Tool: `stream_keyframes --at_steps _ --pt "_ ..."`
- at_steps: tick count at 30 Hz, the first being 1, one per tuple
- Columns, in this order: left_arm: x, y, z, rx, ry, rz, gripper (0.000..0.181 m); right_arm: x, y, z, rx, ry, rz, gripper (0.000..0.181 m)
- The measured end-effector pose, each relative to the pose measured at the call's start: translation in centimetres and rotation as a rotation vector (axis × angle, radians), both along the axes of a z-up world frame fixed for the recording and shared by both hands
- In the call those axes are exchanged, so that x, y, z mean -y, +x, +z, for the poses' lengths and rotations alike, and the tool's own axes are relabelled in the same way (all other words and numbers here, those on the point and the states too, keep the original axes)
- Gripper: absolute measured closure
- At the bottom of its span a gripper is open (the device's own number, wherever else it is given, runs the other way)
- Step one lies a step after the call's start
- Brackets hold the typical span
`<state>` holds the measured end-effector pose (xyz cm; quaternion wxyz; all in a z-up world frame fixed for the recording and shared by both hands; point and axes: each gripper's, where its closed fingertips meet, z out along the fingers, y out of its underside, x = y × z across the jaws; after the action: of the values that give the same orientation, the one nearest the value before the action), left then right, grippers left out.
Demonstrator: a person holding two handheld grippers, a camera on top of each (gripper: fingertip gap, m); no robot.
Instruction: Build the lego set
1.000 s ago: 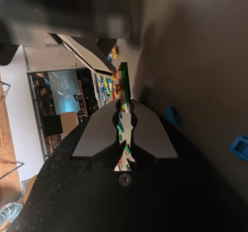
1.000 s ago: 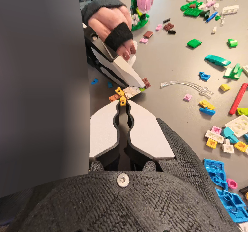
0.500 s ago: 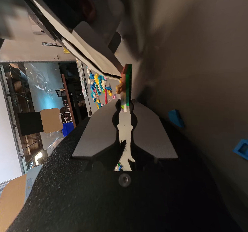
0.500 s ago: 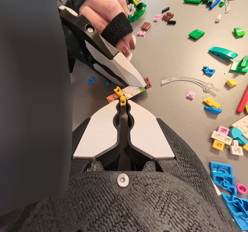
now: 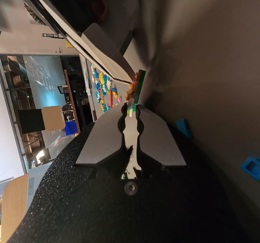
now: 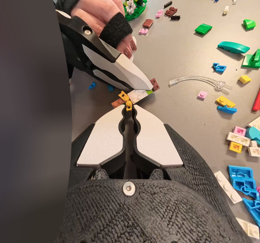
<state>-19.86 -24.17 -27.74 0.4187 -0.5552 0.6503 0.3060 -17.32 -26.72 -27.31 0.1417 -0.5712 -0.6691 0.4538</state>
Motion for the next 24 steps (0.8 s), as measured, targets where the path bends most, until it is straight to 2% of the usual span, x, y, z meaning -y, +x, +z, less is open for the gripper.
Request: stream_keyframes --at_steps 1,6,15,16,20,23,24 --pt "0.0 0.0 0.0 -0.004 0.003 0.003 0.17 0.0 0.0 -0.1 0.0 0.021 -0.002 0.175" --pt "0.0 0.1 0.0 -0.03 0.01 0.012 0.169 0.1 0.0 -0.5 0.008 0.137 -0.022 0.175" --pt "0.0 -0.2 0.0 -0.008 0.001 -0.001 0.169 0.0 -0.2 0.1 -0.03 0.079 -0.058 0.175" --pt "-0.1 -0.3 0.4 0.006 0.017 0.007 0.158 0.0 -0.2 0.1 -0.029 0.074 -0.06 0.175" --pt "0.2 0.0 1.5 0.113 -0.061 -0.002 0.14 0.4 -0.5 0.0 -0.026 0.082 -0.038 0.175" --pt "1.0 0.3 1.4 0.091 -0.088 -0.072 0.126 0.6 -0.6 -0.2 -0.017 0.085 -0.031 0.175" --pt "1.3 0.3 1.3 0.061 -0.084 -0.1 0.129 0.6 -0.6 -0.2 -0.018 0.085 -0.031 0.175"
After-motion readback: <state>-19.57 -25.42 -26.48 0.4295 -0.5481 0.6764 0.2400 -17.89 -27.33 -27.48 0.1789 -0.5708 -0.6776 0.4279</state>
